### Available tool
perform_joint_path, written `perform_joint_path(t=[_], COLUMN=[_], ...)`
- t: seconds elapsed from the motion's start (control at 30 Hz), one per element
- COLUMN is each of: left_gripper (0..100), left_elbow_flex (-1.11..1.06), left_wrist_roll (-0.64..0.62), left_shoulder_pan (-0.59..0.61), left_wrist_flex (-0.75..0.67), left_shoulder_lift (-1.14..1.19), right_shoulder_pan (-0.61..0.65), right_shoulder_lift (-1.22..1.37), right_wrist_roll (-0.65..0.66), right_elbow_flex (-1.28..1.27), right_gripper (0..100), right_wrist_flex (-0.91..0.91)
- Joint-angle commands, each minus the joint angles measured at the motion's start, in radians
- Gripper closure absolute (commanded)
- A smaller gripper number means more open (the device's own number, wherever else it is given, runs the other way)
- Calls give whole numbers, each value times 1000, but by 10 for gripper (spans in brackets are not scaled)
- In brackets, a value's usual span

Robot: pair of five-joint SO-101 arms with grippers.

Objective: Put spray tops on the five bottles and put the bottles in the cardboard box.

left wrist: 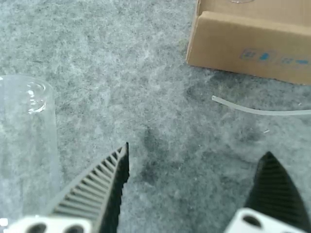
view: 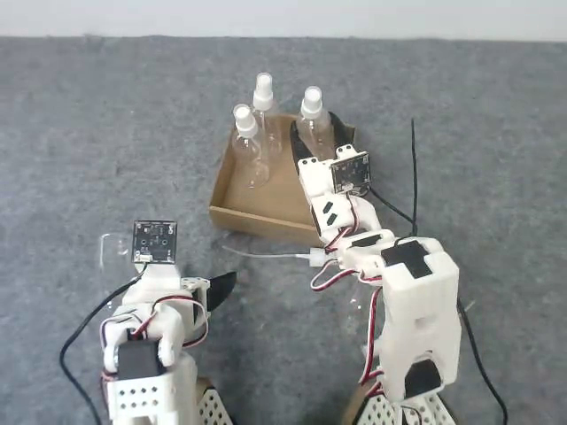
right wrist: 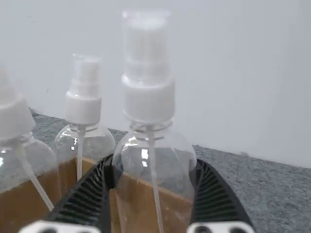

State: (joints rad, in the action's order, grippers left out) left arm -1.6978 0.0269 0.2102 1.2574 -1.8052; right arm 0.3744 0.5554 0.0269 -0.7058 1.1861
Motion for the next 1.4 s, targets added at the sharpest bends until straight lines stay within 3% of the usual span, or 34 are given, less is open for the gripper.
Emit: perform_joint_path(t=[0.0,0.23,0.83,1.0,1.37], left_gripper=[618,618,618,618,618], left_elbow_flex=[13,13,13,13,13], left_wrist_roll=[6,6,6,6,6], left_shoulder_pan=[2,2,2,2,2], left_wrist_flex=[5,5,5,5,5], left_shoulder_lift=[-14,-14,-14,-14,-14], right_shoulder_pan=[-13,-10,-7,-10,-7], right_shoulder_lift=[-25,-25,-33,-33,-36], right_wrist_roll=[18,18,23,23,25], right_elbow_flex=[80,94,63,60,20], right_gripper=[958,854,847,753,749], right_wrist_flex=[-79,-128,-124,-127,-64])
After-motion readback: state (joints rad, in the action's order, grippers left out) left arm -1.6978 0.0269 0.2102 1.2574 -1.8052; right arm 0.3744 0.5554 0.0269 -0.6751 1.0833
